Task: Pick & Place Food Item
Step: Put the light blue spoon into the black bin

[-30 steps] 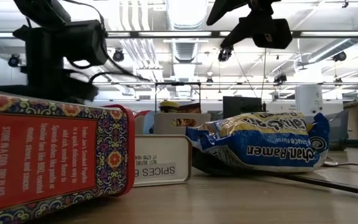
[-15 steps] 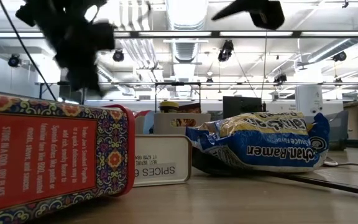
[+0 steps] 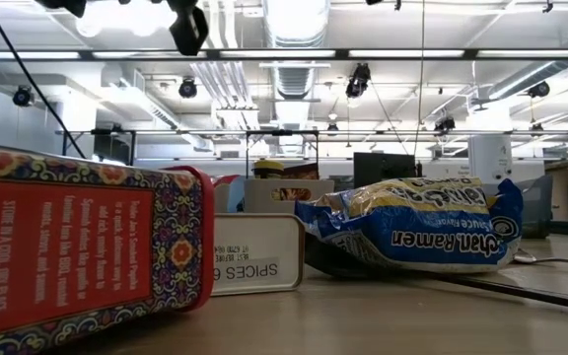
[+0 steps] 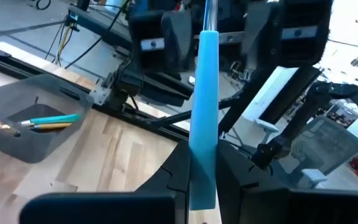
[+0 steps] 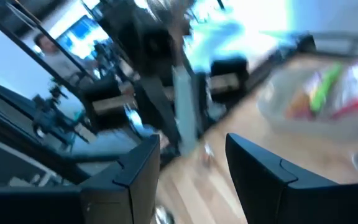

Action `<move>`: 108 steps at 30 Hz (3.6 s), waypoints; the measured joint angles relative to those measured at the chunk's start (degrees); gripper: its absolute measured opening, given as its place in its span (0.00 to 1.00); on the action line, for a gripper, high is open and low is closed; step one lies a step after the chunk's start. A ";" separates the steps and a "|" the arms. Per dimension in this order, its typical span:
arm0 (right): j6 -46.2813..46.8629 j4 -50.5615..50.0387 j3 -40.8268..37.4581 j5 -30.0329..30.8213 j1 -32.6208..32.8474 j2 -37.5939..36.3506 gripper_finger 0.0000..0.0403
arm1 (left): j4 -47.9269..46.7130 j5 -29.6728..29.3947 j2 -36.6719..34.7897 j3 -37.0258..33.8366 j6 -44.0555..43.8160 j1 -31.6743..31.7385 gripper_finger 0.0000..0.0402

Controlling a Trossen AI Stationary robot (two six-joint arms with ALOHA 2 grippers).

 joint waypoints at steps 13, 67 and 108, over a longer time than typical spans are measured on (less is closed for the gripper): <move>-4.81 3.88 -0.02 -0.74 -2.74 0.72 0.45 | -0.20 0.47 4.51 5.34 0.00 0.18 0.09; -3.41 -21.49 0.00 -5.37 -10.23 -11.64 0.08 | -10.08 6.00 9.22 13.81 -7.97 2.51 0.75; -21.17 -57.80 -21.62 -23.25 -41.02 -9.03 0.08 | -26.51 7.74 7.54 13.77 -9.40 3.05 0.75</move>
